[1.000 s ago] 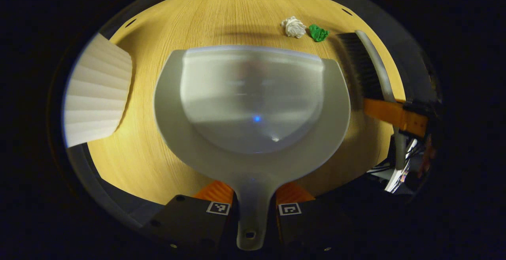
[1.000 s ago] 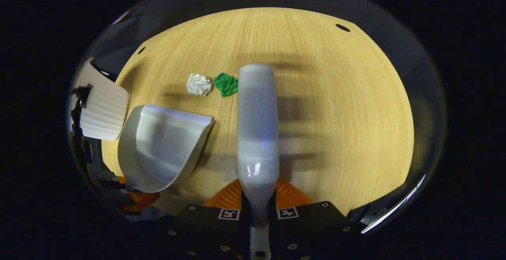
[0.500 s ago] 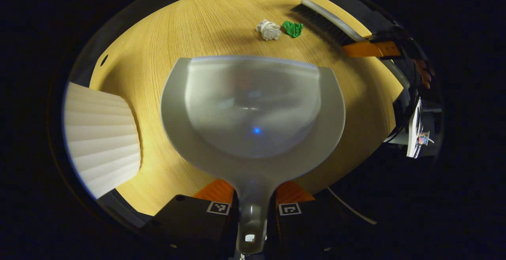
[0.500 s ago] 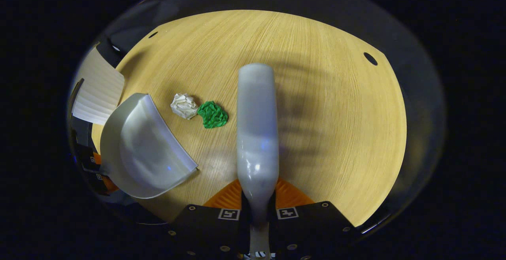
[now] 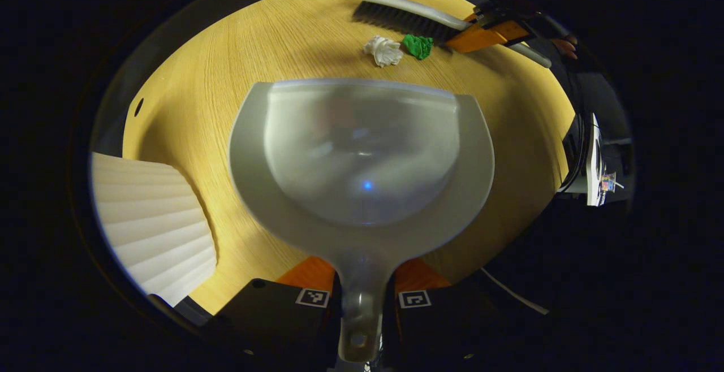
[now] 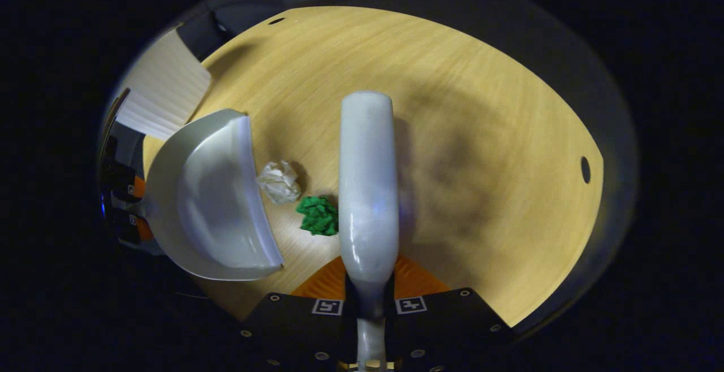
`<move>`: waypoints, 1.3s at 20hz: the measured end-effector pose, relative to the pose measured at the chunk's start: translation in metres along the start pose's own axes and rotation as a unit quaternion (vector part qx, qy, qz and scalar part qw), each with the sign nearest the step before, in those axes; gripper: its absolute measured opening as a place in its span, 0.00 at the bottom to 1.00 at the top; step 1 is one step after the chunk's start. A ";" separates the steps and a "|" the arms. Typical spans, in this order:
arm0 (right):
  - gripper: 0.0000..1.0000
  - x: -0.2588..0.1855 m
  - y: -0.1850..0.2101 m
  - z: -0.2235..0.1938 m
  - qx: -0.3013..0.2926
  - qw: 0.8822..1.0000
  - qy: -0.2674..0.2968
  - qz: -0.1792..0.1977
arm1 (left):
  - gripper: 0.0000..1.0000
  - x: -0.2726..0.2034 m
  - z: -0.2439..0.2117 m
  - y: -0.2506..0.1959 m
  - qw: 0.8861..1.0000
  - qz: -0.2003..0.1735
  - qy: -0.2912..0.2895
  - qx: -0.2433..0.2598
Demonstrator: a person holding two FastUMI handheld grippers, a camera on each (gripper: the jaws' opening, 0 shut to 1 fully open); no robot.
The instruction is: Pick up the small broom and dustpan from the desktop, sweep the trash into the dustpan with the broom, and then empty the trash into the garbage bin.
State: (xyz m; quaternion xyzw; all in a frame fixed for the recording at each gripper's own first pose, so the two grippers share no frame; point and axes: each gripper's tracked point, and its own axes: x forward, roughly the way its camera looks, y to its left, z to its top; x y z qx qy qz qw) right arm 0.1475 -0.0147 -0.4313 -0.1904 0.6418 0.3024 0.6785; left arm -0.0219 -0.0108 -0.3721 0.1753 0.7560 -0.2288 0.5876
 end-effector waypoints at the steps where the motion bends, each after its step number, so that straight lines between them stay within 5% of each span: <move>1: 0.19 0.003 0.011 -0.002 -0.020 1.000 0.008 0.014 | 0.29 0.000 0.000 0.000 1.000 0.000 0.000 -0.002; 6: 0.19 -0.008 0.070 -0.001 -0.100 0.991 0.024 0.089 | 0.30 0.001 0.004 -0.002 1.000 0.000 -0.004 -0.008; 9: 0.19 -0.009 0.075 -0.001 -0.106 0.990 0.029 0.090 | 0.30 0.001 0.004 -0.005 1.000 -0.002 -0.006 -0.021; 14: 0.19 -0.022 0.056 -0.008 -0.028 0.997 0.015 0.071 | 0.30 0.006 0.010 -0.021 0.996 -0.011 -0.031 -0.084; 18: 0.19 -0.033 0.021 -0.029 0.099 0.995 -0.005 0.031 | 0.30 0.010 0.017 -0.034 0.988 -0.013 -0.049 -0.148; 23: 0.19 -0.033 0.014 -0.071 0.267 0.964 0.017 -0.015 | 0.30 0.011 0.022 -0.047 0.968 -0.006 -0.062 -0.241; 26: 0.19 -0.031 0.027 -0.075 0.306 0.951 0.013 -0.030 | 0.30 0.013 0.027 -0.049 0.961 -0.004 -0.067 -0.269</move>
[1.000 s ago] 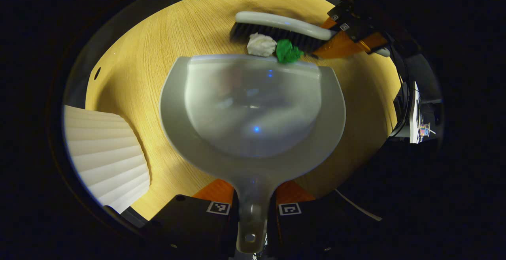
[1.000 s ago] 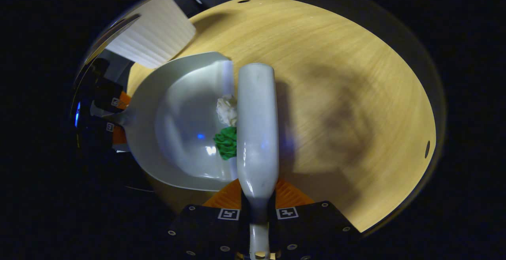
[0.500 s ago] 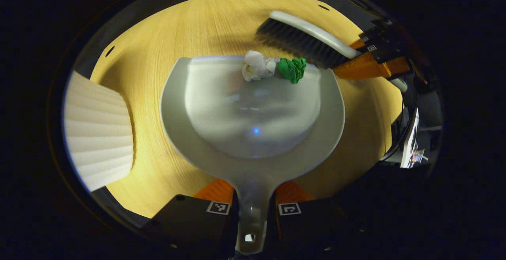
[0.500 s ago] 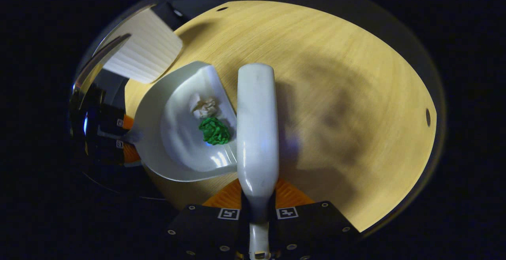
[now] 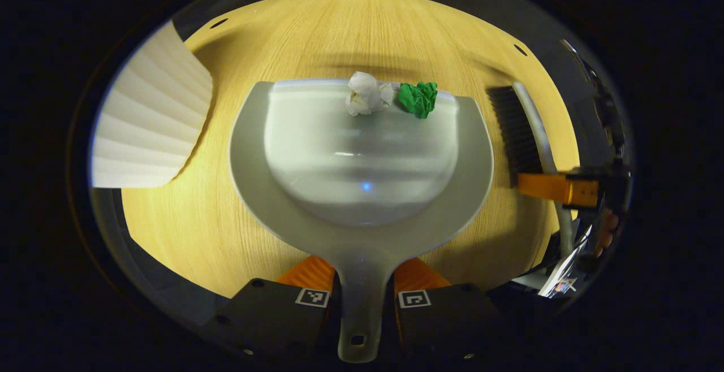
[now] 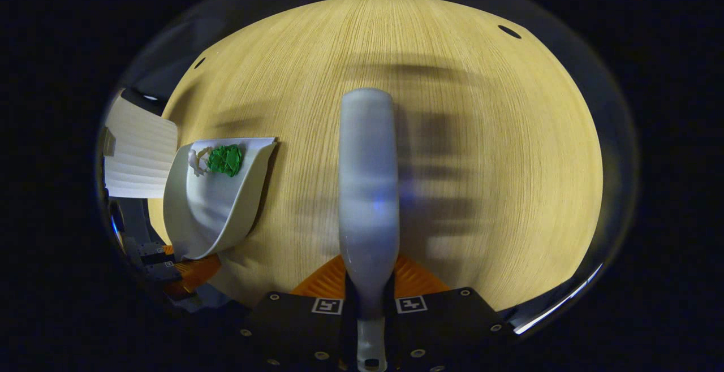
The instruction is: Pick up the small broom and dustpan from the desktop, sweep the trash into the dustpan with the broom, and then empty the trash into the garbage bin.
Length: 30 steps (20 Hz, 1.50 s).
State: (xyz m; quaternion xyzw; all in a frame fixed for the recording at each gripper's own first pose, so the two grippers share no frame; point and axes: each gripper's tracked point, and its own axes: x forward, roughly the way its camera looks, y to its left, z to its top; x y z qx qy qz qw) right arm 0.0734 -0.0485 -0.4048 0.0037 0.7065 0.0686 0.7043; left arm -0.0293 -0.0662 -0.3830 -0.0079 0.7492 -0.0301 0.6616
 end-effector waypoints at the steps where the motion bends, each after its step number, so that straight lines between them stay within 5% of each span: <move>1: 0.19 0.000 0.002 0.002 0.006 1.000 0.000 0.000 | 0.30 0.000 0.001 -0.002 1.000 0.000 -0.001 -0.003; 10: 0.19 0.004 0.013 -0.014 0.005 1.000 -0.007 0.002 | 0.30 -0.030 0.035 0.002 0.994 0.004 -0.104 0.027; 20: 0.21 0.003 0.010 -0.014 -0.018 1.000 -0.014 0.006 | 0.29 -0.210 0.065 -0.009 0.972 0.003 -0.225 0.061; 24: 0.23 0.004 0.011 -0.013 -0.026 0.999 -0.020 0.008 | 0.29 -0.246 0.068 0.015 0.970 0.007 -0.243 0.029; 28: 0.22 0.003 0.011 -0.013 -0.034 0.999 -0.025 0.005 | 0.29 -0.264 0.068 0.084 0.966 0.053 -0.253 -0.021; 30: 0.33 0.003 0.015 -0.012 -0.034 0.999 -0.024 0.012 | 0.29 -0.269 0.064 0.119 0.964 0.072 -0.249 -0.049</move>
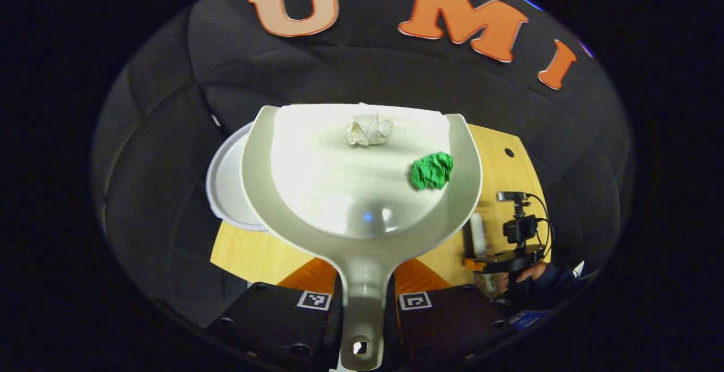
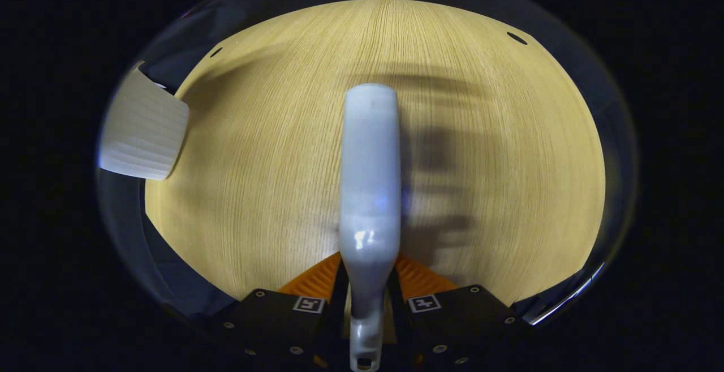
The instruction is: Pick up the small broom and dustpan from the desktop, sweep the trash into the dustpan with the broom, and then empty the trash into the garbage bin.
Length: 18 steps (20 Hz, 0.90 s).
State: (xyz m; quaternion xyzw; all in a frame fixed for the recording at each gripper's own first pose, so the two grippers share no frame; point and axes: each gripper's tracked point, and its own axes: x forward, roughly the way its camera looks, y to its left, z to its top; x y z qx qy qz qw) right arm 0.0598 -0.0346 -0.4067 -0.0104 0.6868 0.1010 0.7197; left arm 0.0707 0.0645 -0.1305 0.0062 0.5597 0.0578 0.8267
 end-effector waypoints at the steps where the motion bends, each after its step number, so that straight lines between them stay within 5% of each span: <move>1: 0.44 0.000 0.003 0.000 0.001 1.000 0.002 0.004 | 0.29 0.000 0.000 0.020 1.000 0.015 0.002 -0.006; 2: 0.61 0.000 0.005 0.001 0.001 1.000 0.003 0.005 | 0.29 0.001 0.002 0.038 0.999 0.030 0.007 -0.008; 10: 0.72 0.000 0.006 0.001 -0.001 1.000 0.010 0.003 | 0.29 0.006 -0.001 0.146 0.988 0.129 0.076 0.047; 12: 0.67 0.000 0.006 0.001 0.002 1.000 0.011 0.003 | 0.29 0.001 0.000 0.162 0.976 0.171 0.089 0.103; 14: 0.73 -0.001 0.006 0.001 0.006 1.000 0.012 0.002 | 0.29 -0.008 0.002 0.174 0.956 0.218 0.094 0.171; 18: 0.77 0.000 0.002 0.001 0.007 1.000 0.011 -0.008 | 0.29 -0.015 0.014 0.181 0.934 0.252 0.104 0.232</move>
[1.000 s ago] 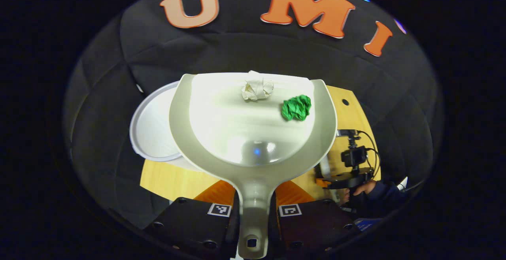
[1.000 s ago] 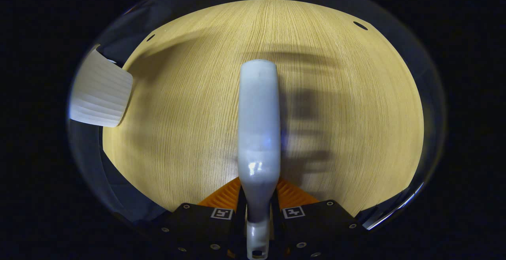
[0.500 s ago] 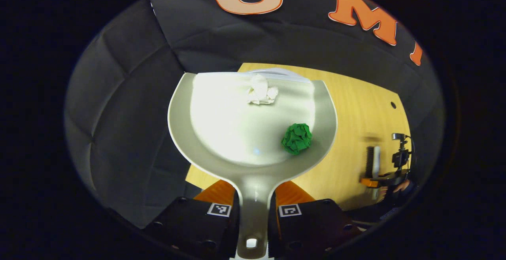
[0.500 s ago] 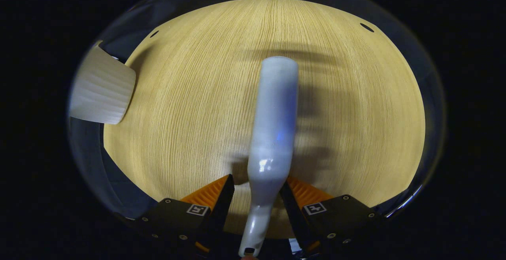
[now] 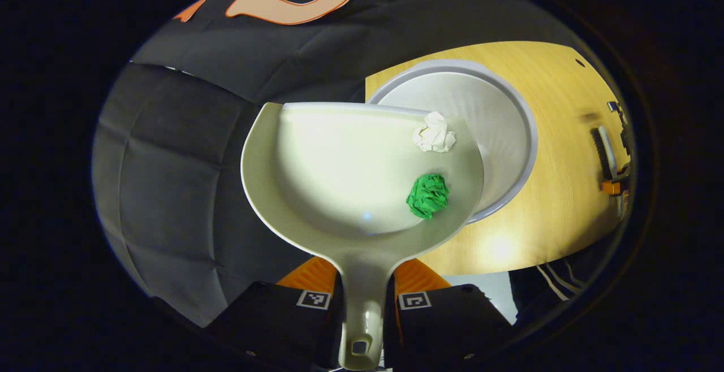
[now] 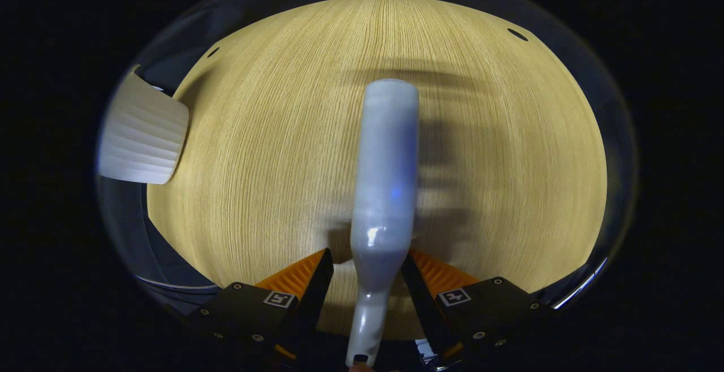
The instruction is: Pick up the small broom and dustpan from the desktop, sweep the trash into the dustpan with the broom, and then empty the trash into the garbage bin.
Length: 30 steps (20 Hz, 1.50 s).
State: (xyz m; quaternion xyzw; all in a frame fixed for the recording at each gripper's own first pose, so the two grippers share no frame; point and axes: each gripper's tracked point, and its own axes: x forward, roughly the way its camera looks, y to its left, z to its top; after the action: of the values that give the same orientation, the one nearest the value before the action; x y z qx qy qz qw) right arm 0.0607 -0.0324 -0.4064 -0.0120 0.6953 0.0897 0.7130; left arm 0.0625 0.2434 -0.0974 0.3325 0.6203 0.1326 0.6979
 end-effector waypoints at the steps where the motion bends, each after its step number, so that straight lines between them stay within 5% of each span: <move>1: 0.77 0.000 -0.001 -0.001 -0.002 1.000 0.000 -0.004 | 0.29 -0.001 0.001 0.007 0.999 0.022 -0.002 0.023; 5: 0.79 0.000 -0.007 -0.001 0.002 1.000 0.001 -0.018 | 0.29 0.002 0.004 0.036 0.985 0.121 -0.020 0.124; 8: 0.81 0.000 -0.011 0.000 0.006 1.000 0.001 -0.025 | 0.29 0.009 0.007 0.049 0.959 0.199 -0.036 0.200; 13: 0.85 0.000 -0.013 0.000 0.008 1.000 0.001 -0.029 | 0.29 0.018 0.000 0.055 0.935 0.243 -0.051 0.253; 15: 0.85 -0.001 -0.012 -0.001 0.007 1.000 0.002 -0.029 | 0.29 0.028 -0.003 0.058 0.937 0.242 -0.060 0.244; 19: 0.86 -0.001 -0.013 -0.002 0.008 1.000 0.000 -0.028 | 0.29 0.050 -0.023 0.023 0.978 0.147 -0.054 0.140; 22: 0.86 -0.004 -0.011 0.000 0.018 1.000 -0.003 -0.018 | 0.29 0.072 -0.034 -0.016 0.998 0.045 -0.053 0.002; 25: 0.86 -0.006 -0.013 -0.001 0.020 1.000 -0.003 -0.019 | 0.29 0.073 -0.007 -0.078 0.984 -0.087 -0.097 -0.123; 30: 0.87 -0.007 -0.018 -0.004 0.022 0.999 0.001 -0.023 | 0.29 0.037 0.040 -0.183 0.946 -0.236 -0.173 -0.138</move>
State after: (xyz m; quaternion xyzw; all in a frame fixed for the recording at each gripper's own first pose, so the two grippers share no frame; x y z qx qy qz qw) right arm 0.0594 -0.0509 -0.4013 -0.0121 0.6971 0.0576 0.7145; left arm 0.0660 0.1174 -0.2404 0.0955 0.5263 -0.0112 0.8448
